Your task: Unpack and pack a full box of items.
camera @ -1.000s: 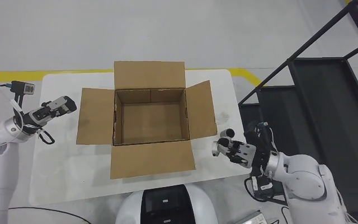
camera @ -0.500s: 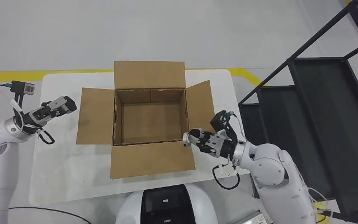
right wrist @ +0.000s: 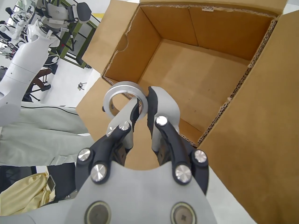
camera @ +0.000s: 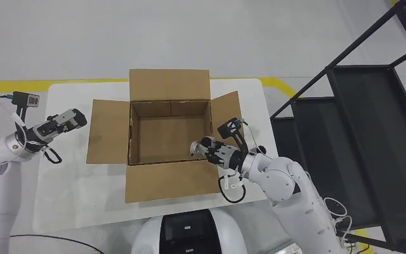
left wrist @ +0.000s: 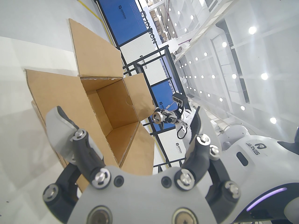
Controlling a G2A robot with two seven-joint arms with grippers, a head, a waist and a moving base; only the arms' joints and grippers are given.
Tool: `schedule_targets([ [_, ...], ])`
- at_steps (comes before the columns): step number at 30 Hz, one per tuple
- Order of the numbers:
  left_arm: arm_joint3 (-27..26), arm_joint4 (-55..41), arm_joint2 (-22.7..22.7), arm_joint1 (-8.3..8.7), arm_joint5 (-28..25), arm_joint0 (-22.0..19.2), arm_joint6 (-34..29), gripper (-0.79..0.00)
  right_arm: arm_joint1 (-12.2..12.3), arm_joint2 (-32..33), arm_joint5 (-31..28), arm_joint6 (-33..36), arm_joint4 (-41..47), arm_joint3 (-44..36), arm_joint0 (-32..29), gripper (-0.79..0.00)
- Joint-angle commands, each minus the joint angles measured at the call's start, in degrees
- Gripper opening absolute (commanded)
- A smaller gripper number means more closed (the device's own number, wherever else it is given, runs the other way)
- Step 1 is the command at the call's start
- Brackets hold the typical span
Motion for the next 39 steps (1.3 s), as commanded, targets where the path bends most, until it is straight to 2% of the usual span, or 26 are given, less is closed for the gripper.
schedule_targets([
  [1,0.0,0.0,0.0,0.0,0.0,0.0,0.0,0.0,0.14,0.31,-0.07,-0.06,0.04,-0.18,-0.12,0.0],
  [7,0.0,0.0,0.0,0.0,0.0,0.0,0.0,0.0,0.61,2.02,-1.1,-0.23,1.21,-0.32,-1.08,0.0],
  [10,0.0,0.0,0.0,0.0,0.0,0.0,0.0,0.0,1.31,4.85,-6.0,2.07,2.51,-0.33,-2.71,0.0],
  [18,0.0,0.0,0.0,0.0,0.0,0.0,0.0,0.0,3.94,19.95,-21.83,11.11,10.18,-5.12,-13.38,0.0],
  [21,0.0,0.0,0.0,0.0,0.0,0.0,0.0,0.0,4.69,27.17,-24.96,12.5,14.85,-5.71,-17.97,0.0],
  [24,0.0,0.0,0.0,0.0,0.0,0.0,0.0,0.0,5.03,32.98,-24.55,11.26,15.74,-3.87,-21.44,0.0],
  [28,0.0,0.0,0.0,0.0,0.0,0.0,0.0,0.0,5.14,35.86,-20.43,7.94,8.8,-0.31,-22.86,0.0],
  [35,0.0,0.0,0.0,0.0,0.0,0.0,0.0,0.0,4.92,28.42,-10.99,0.89,-10.2,8.04,-19.14,0.0],
  [39,0.0,0.0,0.0,0.0,0.0,0.0,0.0,0.0,4.87,24.42,-8.53,-0.08,-15.03,13.03,-16.29,0.0],
])
